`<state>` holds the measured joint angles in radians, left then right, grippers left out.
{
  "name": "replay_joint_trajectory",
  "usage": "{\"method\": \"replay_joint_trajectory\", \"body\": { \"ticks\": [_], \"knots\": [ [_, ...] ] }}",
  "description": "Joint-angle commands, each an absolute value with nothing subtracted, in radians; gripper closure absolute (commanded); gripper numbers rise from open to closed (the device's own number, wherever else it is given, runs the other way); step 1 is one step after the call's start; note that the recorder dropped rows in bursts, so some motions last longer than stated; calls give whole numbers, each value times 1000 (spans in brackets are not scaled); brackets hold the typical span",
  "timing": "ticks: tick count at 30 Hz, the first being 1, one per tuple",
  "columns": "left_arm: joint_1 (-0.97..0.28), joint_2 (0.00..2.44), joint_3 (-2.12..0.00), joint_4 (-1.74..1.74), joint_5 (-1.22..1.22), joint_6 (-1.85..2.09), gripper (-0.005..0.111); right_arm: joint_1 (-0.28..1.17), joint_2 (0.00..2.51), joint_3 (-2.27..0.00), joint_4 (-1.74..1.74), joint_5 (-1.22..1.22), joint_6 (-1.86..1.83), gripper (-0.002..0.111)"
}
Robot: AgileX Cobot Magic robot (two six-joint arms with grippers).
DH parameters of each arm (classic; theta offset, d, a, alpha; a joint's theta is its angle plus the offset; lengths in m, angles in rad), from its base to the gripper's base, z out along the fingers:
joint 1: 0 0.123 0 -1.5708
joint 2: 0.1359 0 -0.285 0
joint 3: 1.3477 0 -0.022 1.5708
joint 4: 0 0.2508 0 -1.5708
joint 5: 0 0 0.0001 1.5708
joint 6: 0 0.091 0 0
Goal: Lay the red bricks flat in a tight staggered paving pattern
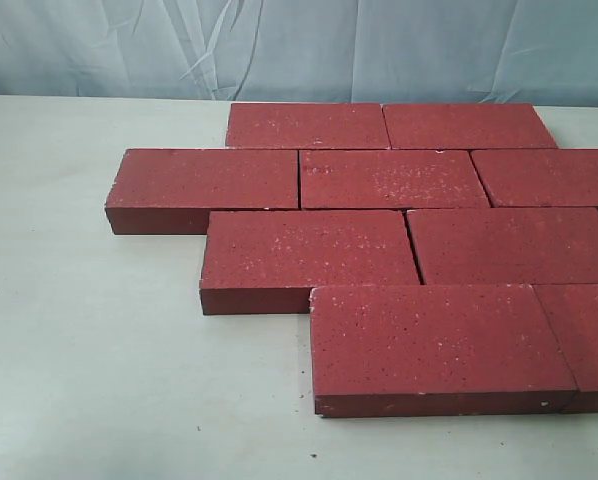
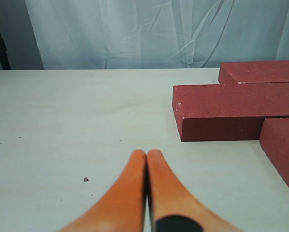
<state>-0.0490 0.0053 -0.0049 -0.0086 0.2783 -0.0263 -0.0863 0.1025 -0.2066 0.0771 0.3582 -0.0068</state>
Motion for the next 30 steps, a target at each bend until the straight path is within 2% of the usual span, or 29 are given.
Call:
{"method": "replay_joint_trajectory", "body": {
  "ticks": [1, 10, 30],
  "knots": [
    [-51, 0, 0, -8, 267, -33, 107, -87, 70, -144, 43, 338, 0, 109],
    [-51, 0, 0, -8, 267, -33, 107, -87, 0, 0, 28, 279, 0, 109],
    [-51, 0, 0, -6, 265, -33, 107, -87, 0, 0, 13, 304, 0, 109]
  ]
}}
